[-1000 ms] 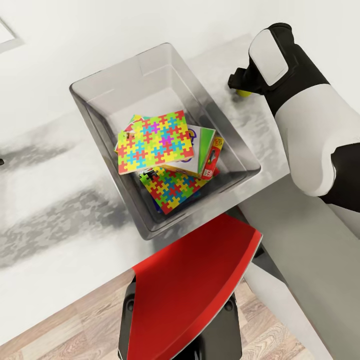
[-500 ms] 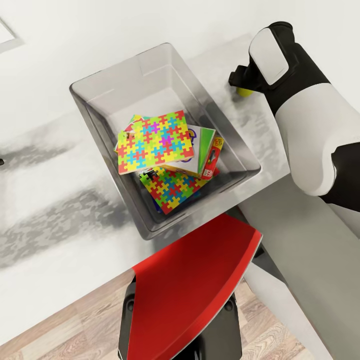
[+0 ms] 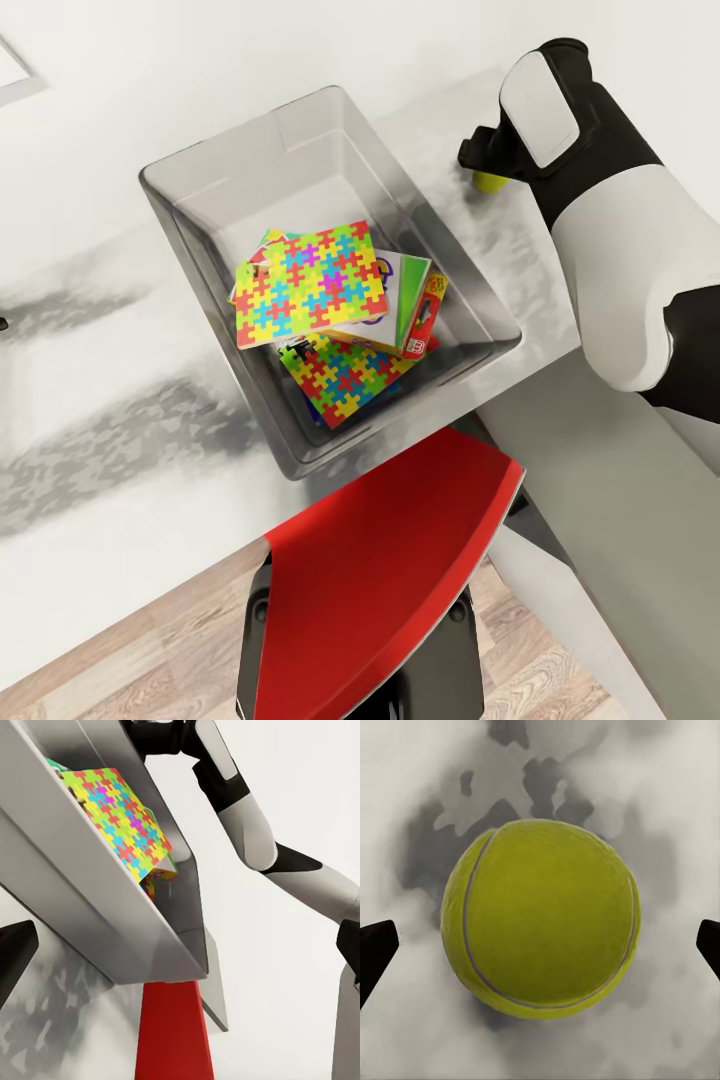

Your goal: Put all the toys in the child's room - the three board games (two on the bed and one on the table), the two jigsaw puzzles on the table, and the tennis ball on the table - inside the toy box on the table in the child's room.

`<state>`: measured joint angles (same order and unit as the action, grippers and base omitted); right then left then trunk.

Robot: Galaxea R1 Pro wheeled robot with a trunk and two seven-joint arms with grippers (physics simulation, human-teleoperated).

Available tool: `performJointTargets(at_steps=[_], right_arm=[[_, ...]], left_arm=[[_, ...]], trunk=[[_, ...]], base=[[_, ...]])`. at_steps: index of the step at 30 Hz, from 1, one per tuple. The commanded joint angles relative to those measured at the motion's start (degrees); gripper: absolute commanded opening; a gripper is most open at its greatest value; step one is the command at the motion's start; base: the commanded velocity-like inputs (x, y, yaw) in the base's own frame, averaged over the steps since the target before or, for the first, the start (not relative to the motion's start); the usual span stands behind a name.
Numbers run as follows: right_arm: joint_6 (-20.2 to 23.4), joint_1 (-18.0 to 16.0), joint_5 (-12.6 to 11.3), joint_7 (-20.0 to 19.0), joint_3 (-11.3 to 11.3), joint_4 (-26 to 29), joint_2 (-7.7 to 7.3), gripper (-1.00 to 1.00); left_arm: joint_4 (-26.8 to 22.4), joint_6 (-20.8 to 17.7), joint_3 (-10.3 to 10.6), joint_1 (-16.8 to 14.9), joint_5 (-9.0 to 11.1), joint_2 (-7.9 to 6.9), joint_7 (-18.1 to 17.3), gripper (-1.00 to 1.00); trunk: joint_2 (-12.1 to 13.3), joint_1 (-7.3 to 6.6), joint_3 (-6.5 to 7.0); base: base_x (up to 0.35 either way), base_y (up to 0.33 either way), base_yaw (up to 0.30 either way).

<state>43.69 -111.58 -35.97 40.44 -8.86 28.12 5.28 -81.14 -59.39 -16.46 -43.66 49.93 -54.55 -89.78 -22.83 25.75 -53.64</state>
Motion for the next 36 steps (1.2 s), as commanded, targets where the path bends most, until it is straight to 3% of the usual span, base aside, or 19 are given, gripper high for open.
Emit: performJointTargets(at_steps=[1, 36], right_arm=[[0.12, -0.04, -0.60, 0.51, -0.37, 0.04, -0.04, 1.00], [0.16, -0.12, -0.77, 0.60, -0.43, -0.61, -0.13, 1.00]], left_arm=[[0.00, -0.61, 0.03, -0.03, -0.01, -0.03, -0.22, 1.00], [0.00, -0.61, 0.03, -0.03, -0.01, -0.03, -0.22, 1.00]], trunk=[[-0.09, 0.03, -0.06], [-0.09, 0.03, -0.06]], base=[[0.000, 0.000, 0.000], [0.000, 0.000, 0.000]])
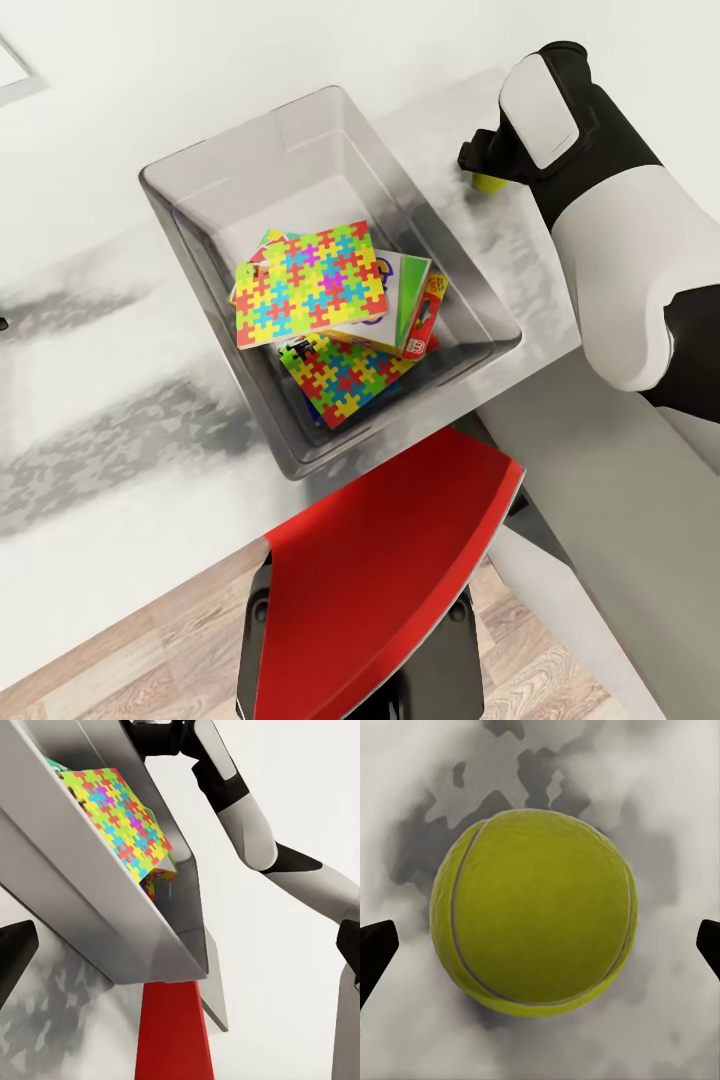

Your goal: Put all the toys in the child's room - the three board games (two on the bed and one on the table), the two jigsaw puzzles on the table, and the tennis ball on the table - inside the toy box on the table in the child's room.

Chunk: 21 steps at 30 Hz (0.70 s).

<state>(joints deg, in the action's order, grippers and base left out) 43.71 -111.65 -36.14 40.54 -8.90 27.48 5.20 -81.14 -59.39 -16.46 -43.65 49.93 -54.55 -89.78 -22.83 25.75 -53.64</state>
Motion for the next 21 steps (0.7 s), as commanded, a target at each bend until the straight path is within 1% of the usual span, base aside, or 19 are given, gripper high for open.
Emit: performJointTargets(at_steps=[1, 21], right_arm=[[0.14, -0.05, -0.60, 0.51, -0.39, 0.03, -0.06, 1.00], [0.01, -0.40, -0.62, 0.51, -0.34, 0.03, -0.10, 1.00]], left_arm=[[0.00, -0.61, 0.03, -0.03, -0.01, -0.03, -0.22, 1.00], [-0.03, -0.61, 0.05, -0.03, -0.01, -0.03, -0.22, 1.00]], trunk=[[-0.09, 0.04, -0.06], [-0.09, 0.04, -0.06]], base=[[0.000, 0.000, 0.000], [0.000, 0.000, 0.000]])
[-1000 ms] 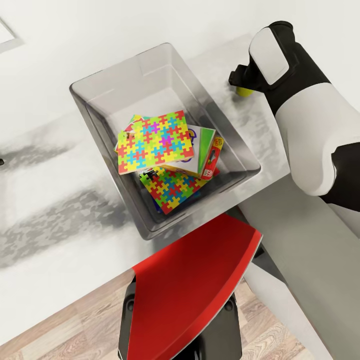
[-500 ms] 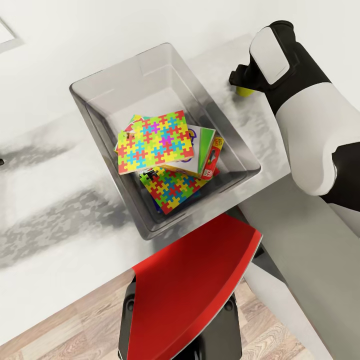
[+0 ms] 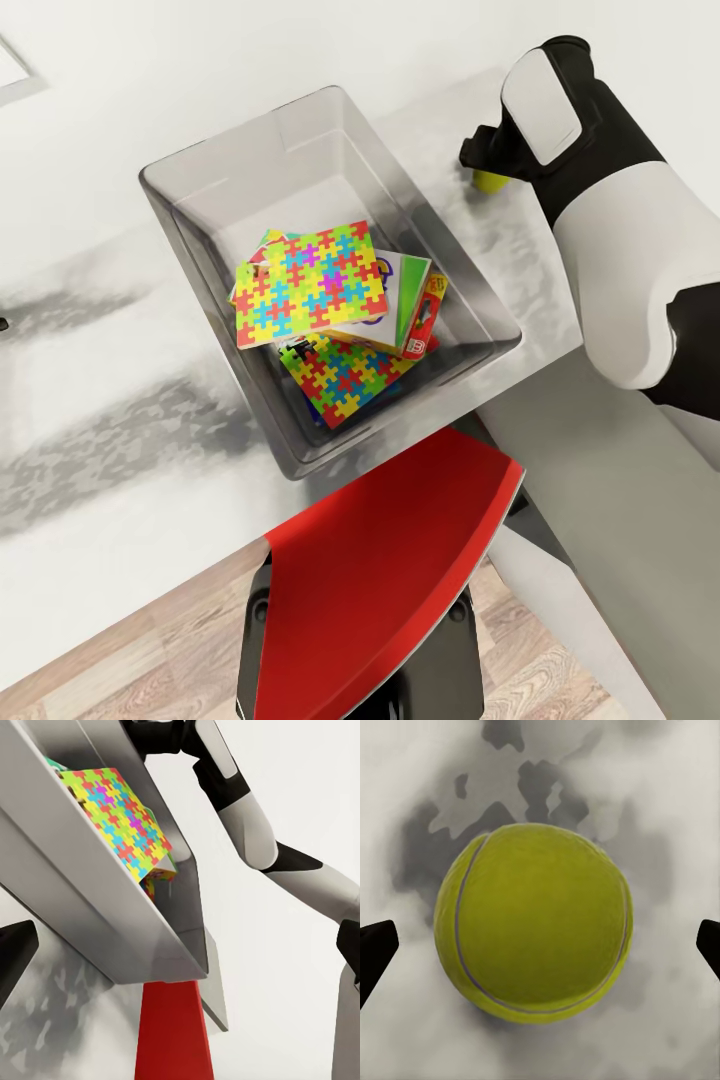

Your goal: Put all the toys in the child's room - the three board games (two on the bed and one on the table), the two jigsaw puzzles on the table, and the tennis ball on the table - inside the toy box on the table in the child's room.

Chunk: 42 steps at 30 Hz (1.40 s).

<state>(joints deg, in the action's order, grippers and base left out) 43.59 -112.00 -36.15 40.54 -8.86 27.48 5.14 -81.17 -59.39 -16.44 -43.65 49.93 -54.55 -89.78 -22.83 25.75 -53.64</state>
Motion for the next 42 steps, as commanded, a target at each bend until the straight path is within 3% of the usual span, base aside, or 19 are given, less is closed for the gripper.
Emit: performJointTargets(at_steps=[1, 8, 9, 42], right_arm=[[0.14, -0.05, -0.62, 0.51, -0.40, 0.03, -0.08, 1.00], [0.18, -0.06, -0.60, 0.57, -0.37, 0.03, -0.07, 1.00], [0.18, -0.06, -0.62, 0.57, -0.37, 0.03, -0.05, -1.00], [0.10, -0.67, -0.68, 0.51, -0.46, -0.10, -0.12, -1.00]], left_arm=[[0.01, -0.61, 0.02, -0.03, -0.01, -0.03, -0.22, 1.00], [0.01, -0.61, 0.01, -0.03, -0.01, -0.03, -0.22, 1.00], [0.00, -0.61, 0.01, -0.03, -0.01, -0.03, -0.22, 1.00], [0.01, -0.61, 0.07, -0.03, -0.01, 0.06, -0.22, 1.00]], trunk=[[-0.09, 0.03, -0.06], [-0.09, 0.03, -0.06], [-0.09, 0.03, -0.06], [-0.09, 0.03, -0.06]], base=[[0.000, 0.000, 0.000], [0.000, 0.000, 0.000], [0.000, 0.000, 0.000], [0.000, 0.000, 0.000]])
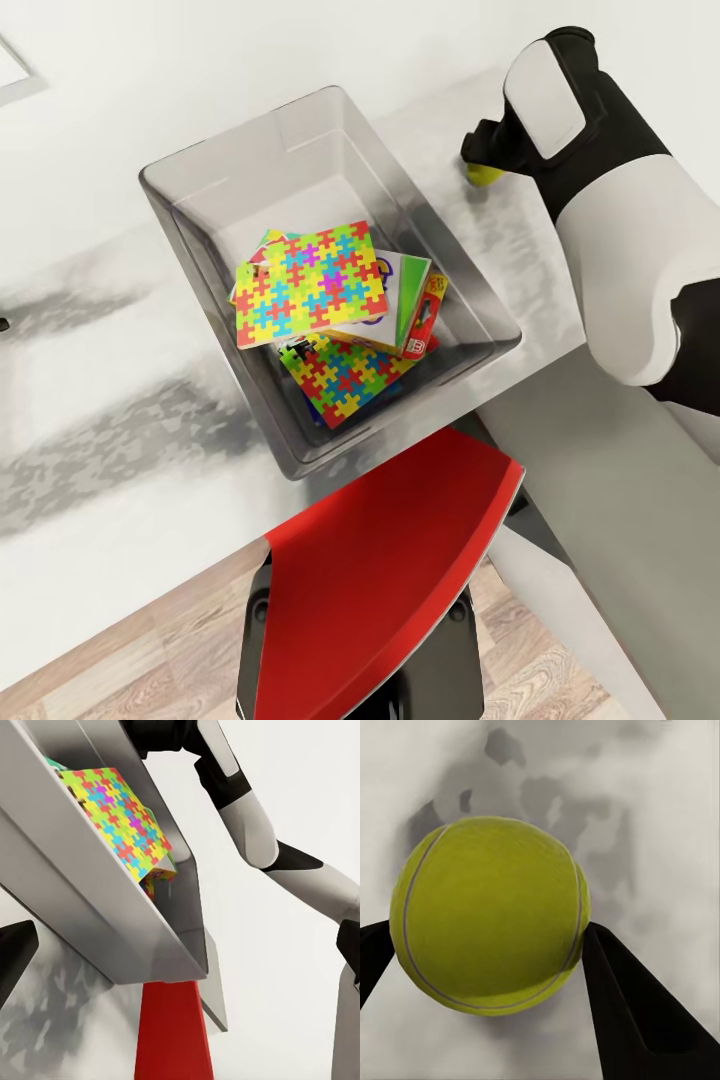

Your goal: Put all the toys in the child's room - the three board games (two on the bed and one on the table), the two jigsaw puzzles on the table, and the tennis ball on the table - inside the toy box on the table in the child's room.

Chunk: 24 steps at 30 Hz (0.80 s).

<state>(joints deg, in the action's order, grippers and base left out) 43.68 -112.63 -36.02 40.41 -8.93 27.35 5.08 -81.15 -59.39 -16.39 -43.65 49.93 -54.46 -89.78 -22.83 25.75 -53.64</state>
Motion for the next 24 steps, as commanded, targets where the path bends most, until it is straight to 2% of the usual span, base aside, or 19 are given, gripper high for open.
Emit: performJointTargets(at_steps=[1, 10, 15, 24], right_arm=[[0.03, -0.04, -0.80, 0.65, -0.39, 0.05, -0.10, -1.00], [0.77, -0.33, -0.64, 0.79, -0.27, 0.97, -0.35, -1.00], [2.31, -1.57, -0.80, 2.31, -0.20, 2.93, -0.43, -1.00], [12.04, -2.25, -1.50, 5.88, 0.62, 9.30, -0.66, -1.00]], left_arm=[[0.00, -0.61, 0.04, -0.03, -0.01, -0.03, -0.22, 1.00], [0.02, -0.61, 0.05, -0.03, -0.01, -0.09, -0.22, 1.00], [0.01, -0.61, 0.06, -0.03, -0.01, -0.05, -0.22, 1.00], [0.01, -0.61, 0.06, -0.03, -0.01, -0.15, -0.22, 1.00]], trunk=[[-0.09, 0.03, -0.06], [-0.09, 0.03, -0.06], [-0.09, 0.03, -0.06], [-0.09, 0.03, -0.06]], base=[[0.000, 0.000, 0.000], [0.000, 0.000, 0.000], [0.000, 0.000, 0.000], [0.000, 0.000, 0.000]])
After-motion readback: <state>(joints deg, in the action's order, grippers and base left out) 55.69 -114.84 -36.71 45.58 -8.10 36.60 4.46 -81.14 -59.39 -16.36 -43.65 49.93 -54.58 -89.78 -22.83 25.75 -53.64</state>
